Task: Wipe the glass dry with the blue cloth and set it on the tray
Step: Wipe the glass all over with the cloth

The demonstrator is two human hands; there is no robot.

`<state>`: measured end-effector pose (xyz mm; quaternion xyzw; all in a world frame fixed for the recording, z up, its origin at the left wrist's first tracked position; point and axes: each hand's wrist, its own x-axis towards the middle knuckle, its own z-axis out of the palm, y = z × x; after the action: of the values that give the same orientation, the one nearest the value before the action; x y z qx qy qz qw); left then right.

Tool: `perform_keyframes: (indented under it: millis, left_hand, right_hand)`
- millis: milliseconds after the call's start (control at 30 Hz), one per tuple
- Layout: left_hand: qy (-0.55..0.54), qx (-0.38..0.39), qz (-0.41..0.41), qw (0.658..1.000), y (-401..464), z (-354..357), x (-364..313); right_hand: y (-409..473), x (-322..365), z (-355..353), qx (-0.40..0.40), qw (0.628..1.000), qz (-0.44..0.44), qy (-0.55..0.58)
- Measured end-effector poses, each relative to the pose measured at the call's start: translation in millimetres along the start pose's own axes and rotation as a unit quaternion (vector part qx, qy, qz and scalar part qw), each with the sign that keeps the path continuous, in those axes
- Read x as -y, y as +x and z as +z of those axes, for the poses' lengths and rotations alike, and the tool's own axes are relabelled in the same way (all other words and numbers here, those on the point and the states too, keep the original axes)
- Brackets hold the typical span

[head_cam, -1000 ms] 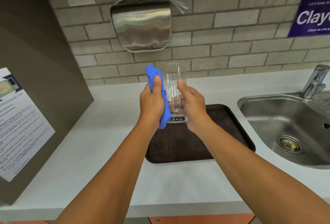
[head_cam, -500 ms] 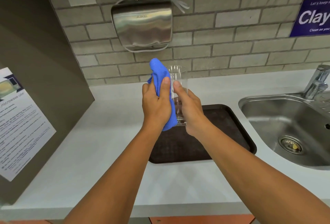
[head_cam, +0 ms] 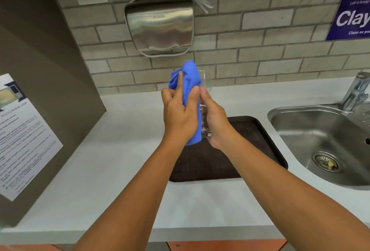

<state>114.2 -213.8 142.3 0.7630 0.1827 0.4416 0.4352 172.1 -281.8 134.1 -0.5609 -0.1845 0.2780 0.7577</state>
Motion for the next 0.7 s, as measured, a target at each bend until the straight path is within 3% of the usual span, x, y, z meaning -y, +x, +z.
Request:
perform_keyframes:
  millis: [100,200,333,500,700]
  left_hand:
    - [-0.106,-0.033,-0.149,0.983,14,-9,5]
    - [-0.198,0.021,-0.275,0.941,20,-16,8]
    - [-0.203,0.014,-0.252,0.946,15,-15,6]
    - [-0.188,0.002,-0.229,0.955,13,-16,4]
    - [-0.131,-0.031,-0.185,0.973,11,-12,11]
  right_hand:
    - [0,4,-3,0.039,0.999,0.019,0.018]
    - [0,0,-8,0.102,0.992,0.041,0.066]
    - [-1,-5,-6,0.089,0.993,0.042,0.067]
    - [3,-8,-3,-0.079,0.996,-0.031,0.014]
    - [-3,-7,3,-0.022,0.997,-0.006,-0.075]
